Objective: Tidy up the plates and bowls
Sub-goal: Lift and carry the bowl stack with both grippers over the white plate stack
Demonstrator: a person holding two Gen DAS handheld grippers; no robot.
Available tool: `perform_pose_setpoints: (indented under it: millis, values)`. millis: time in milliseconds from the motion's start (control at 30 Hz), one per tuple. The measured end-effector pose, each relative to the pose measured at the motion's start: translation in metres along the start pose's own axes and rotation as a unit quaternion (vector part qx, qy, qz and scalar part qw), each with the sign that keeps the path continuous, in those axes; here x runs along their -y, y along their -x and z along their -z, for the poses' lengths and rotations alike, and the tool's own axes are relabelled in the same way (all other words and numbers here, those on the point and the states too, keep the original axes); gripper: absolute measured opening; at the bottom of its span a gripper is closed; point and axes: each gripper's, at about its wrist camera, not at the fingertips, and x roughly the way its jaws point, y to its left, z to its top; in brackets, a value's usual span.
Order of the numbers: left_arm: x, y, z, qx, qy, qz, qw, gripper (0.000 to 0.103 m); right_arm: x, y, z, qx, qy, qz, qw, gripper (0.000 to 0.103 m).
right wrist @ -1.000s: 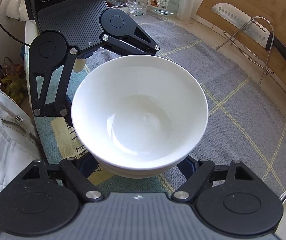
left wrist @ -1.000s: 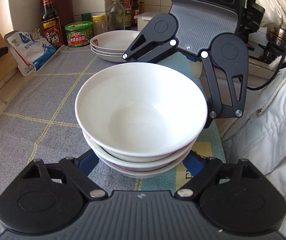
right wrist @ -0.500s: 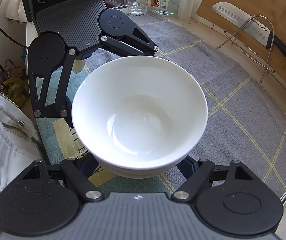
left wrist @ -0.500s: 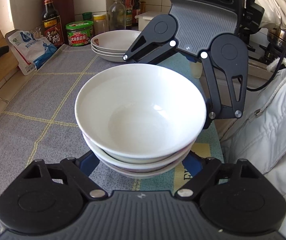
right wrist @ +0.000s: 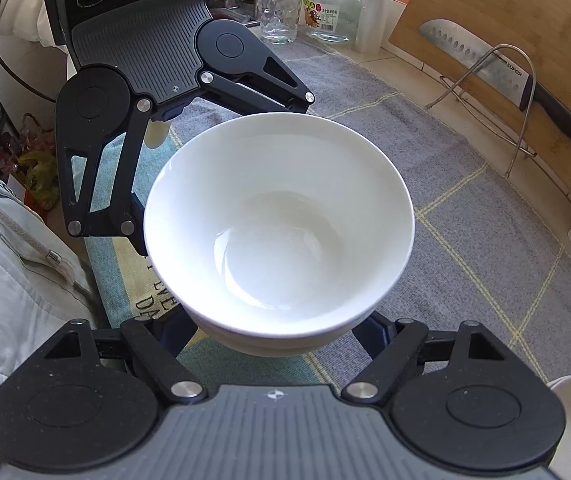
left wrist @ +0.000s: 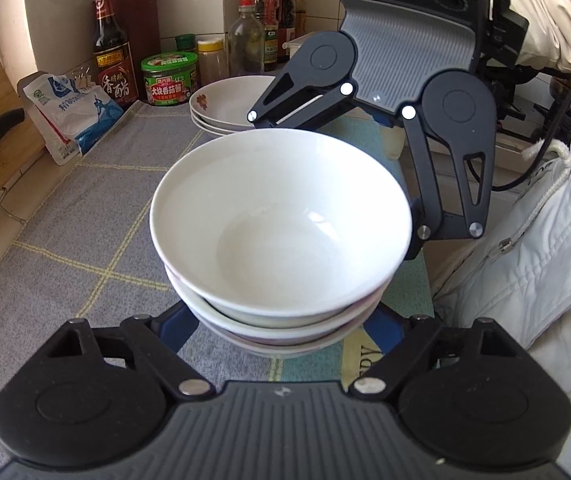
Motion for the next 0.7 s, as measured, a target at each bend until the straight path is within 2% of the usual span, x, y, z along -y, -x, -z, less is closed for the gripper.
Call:
perform_pose_setpoints:
  millis: [300, 700]
  values:
    - [0.003, -0.026, -0.044, 0.014, -0.007, -0.007, 0.9998, 0.088, 0.026, 0.037, 0.027, 0.006, 0.007, 0.012, 1.000, 0.086]
    - [0.000, -0.081, -0.119, 0.032, -0.045, 0.000, 0.9985, 0.088, 0.082, 0.091, 0.080, 0.013, -0.009, 0.051, 0.999, 0.086]
